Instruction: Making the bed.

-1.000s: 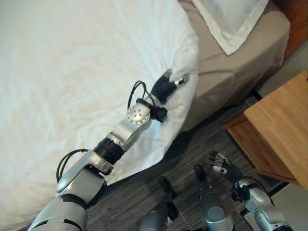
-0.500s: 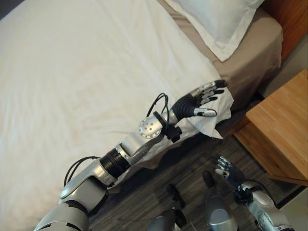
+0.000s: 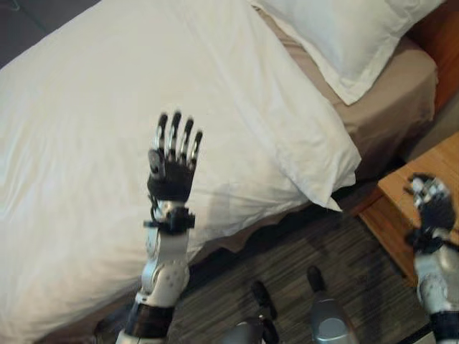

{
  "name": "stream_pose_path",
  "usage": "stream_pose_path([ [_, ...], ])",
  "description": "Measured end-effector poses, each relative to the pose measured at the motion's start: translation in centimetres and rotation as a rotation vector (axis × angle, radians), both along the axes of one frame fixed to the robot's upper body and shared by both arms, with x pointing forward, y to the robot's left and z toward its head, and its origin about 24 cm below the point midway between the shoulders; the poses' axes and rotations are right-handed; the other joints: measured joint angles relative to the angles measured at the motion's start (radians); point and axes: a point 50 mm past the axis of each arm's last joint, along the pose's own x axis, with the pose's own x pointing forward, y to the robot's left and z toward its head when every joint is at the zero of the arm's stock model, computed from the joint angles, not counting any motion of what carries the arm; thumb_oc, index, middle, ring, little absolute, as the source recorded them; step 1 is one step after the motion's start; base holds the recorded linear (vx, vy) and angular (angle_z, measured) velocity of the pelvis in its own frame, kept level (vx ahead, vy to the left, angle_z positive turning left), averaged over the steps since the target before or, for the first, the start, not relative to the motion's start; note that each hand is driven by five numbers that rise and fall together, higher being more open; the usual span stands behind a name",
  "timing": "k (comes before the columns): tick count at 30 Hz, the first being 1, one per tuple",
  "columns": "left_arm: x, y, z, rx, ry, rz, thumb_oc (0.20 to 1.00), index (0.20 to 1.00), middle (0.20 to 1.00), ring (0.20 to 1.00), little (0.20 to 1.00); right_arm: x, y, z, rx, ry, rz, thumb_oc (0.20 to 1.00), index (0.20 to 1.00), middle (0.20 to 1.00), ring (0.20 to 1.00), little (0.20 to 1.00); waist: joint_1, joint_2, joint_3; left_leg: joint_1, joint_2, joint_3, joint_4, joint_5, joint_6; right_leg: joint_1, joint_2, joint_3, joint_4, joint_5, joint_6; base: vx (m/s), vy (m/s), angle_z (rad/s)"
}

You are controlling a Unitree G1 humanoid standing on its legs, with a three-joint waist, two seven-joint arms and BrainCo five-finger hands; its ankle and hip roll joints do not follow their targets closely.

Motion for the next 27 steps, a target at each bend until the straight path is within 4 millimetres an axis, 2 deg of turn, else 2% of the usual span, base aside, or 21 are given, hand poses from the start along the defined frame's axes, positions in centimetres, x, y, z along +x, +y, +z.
stream_pose_path([
  [1,-0.8,0.0,-1.8,0.002,0.083,-0.003,1.000,1.000,1.000,1.000,1.000,1.2,1.5,1.0,0.006,-0.037,0.058,0.200,0.200,0.200,0.200,0.200,0.026,0.002,-0.005,0.000,-0.001,-0.015,0.000,0.005,-0.001,0.005,0.001,-0.014,0.010,-0.008,-0.001,-0.02,-0.024,0.24],
  [3,-1.5,-0.3,-4.3,0.005,0.207,-0.025,1.000,1.000,1.000,1.000,1.000,2.6,3.8,1.6,0.021,-0.049,0.149,0.200,0.200,0.200,0.200,0.200,0.058,0.003,-0.010,0.010,-0.002,-0.023,0.001,0.015,0.000,0.020,-0.002,-0.025,0.018,-0.019,-0.003,-0.02,-0.020,0.25],
  [6,-2.7,-0.5,-6.9,-0.019,0.335,-0.054,1.000,1.000,1.000,1.000,1.000,4.2,7.2,1.1,0.060,-0.025,0.264,0.200,0.200,0.200,0.200,0.200,0.110,0.009,-0.020,0.017,-0.001,-0.055,0.001,0.018,-0.004,0.025,0.000,-0.061,0.056,-0.049,-0.006,-0.02,-0.014,0.35],
  [9,-3.3,-0.8,-7.9,-0.018,0.386,-0.073,1.000,1.000,1.000,1.000,1.000,5.7,7.6,0.2,0.108,0.042,0.277,0.200,0.200,0.200,0.200,0.200,0.153,0.019,-0.030,0.016,-0.003,-0.076,0.000,0.019,-0.005,0.010,-0.008,-0.080,0.107,-0.086,-0.010,-0.07,-0.001,0.28],
  [11,-3.9,-1.0,-8.4,-0.039,0.411,-0.092,1.000,1.000,1.000,1.000,1.000,7.0,7.1,0.2,0.116,0.094,0.256,0.200,0.200,0.200,0.200,0.200,0.182,0.033,-0.040,0.005,-0.009,-0.088,0.000,0.020,-0.006,-0.018,-0.012,-0.087,0.153,-0.108,-0.010,-0.06,0.012,0.17],
  [13,-4.3,-1.2,-8.8,-0.056,0.431,-0.108,1.000,1.000,1.000,1.000,1.000,8.1,6.5,0.6,0.107,0.125,0.226,0.200,0.200,0.200,0.200,0.200,0.188,0.049,-0.049,-0.013,-0.016,-0.101,0.000,0.020,-0.005,-0.048,-0.027,-0.101,0.193,-0.128,-0.012,-0.05,0.010,0.21],
  [16,-4.5,-1.3,-9.0,-0.046,0.438,-0.124,1.000,1.000,1.000,1.000,1.000,9.5,4.1,1.0,0.092,0.211,0.130,0.200,0.200,0.200,0.200,0.200,0.212,0.064,-0.060,-0.037,-0.021,-0.109,0.000,0.031,-0.012,-0.101,-0.038,-0.105,0.257,-0.155,-0.017,-0.04,0.004,0.09],
  [20,-4.1,-1.4,-8.6,-0.032,0.420,-0.142,1.000,1.000,1.000,1.000,1.000,9.5,0.7,1.1,0.131,0.269,0.018,0.200,0.200,0.200,0.200,0.200,0.236,0.078,-0.068,-0.060,-0.024,-0.125,0.001,0.056,-0.028,-0.143,-0.046,-0.115,0.304,-0.179,-0.026,0.00,-0.008,0.07],
  [22,-4.2,-1.5,-8.7,-0.033,0.422,-0.147,1.000,1.000,1.000,1.000,1.000,9.4,0.6,0.7,0.141,0.271,0.025,0.200,0.200,0.200,0.200,0.200,0.237,0.080,-0.068,-0.061,-0.024,-0.125,0.001,0.073,-0.039,-0.145,-0.046,-0.115,0.308,-0.184,-0.029,0.04,-0.012,0.03],
  [23,-4.1,-1.8,-8.7,-0.033,0.418,-0.162,1.000,1.000,1.000,1.000,1.000,8.7,0.3,-0.8,0.195,0.280,0.017,0.200,0.200,0.200,0.200,0.200,0.235,0.081,-0.070,-0.060,-0.023,-0.125,0.001,0.080,-0.044,-0.144,-0.046,-0.115,0.306,-0.193,-0.031,0.04,-0.005,0.06],
  [24,-4.1,-1.9,-8.7,-0.032,0.417,-0.170,1.000,1.000,1.000,1.000,1.000,8.7,0.4,-0.8,0.218,0.267,0.021,0.200,0.200,0.200,0.200,0.200,0.236,0.084,-0.073,-0.059,-0.021,-0.125,0.001,0.081,-0.044,-0.142,-0.045,-0.118,0.307,-0.193,-0.034,0.03,-0.005,0.07],
  [25,-3.9,-2.1,-8.7,-0.030,0.413,-0.185,1.000,1.000,1.000,1.000,1.000,8.0,0.3,-2.4,0.263,0.277,0.024,0.200,0.200,0.200,0.200,0.200,0.230,0.086,-0.076,-0.059,-0.019,-0.123,0.001,0.081,-0.044,-0.143,-0.042,-0.117,0.307,-0.200,-0.030,0.06,-0.015,0.03],
  [26,-3.9,-2.1,-8.9,-0.030,0.421,-0.184,1.000,1.000,1.000,1.000,1.000,7.7,0.3,-2.7,0.299,0.252,0.027,0.200,0.200,0.200,0.200,0.200,0.228,0.087,-0.084,-0.059,-0.017,-0.122,0.000,0.081,-0.044,-0.142,-0.040,-0.119,0.307,-0.202,-0.033,0.06,-0.020,0.00],
  [27,-3.9,-2.2,-9.1,-0.031,0.427,-0.186,1.000,1.000,1.000,1.000,1.000,7.3,0.5,-3.9,0.323,0.272,0.028,0.200,0.200,0.200,0.200,0.200,0.219,0.082,-0.084,-0.059,-0.017,-0.121,0.000,0.080,-0.045,-0.144,-0.038,-0.115,0.308,-0.204,-0.031,0.06,-0.020,0.00],
])
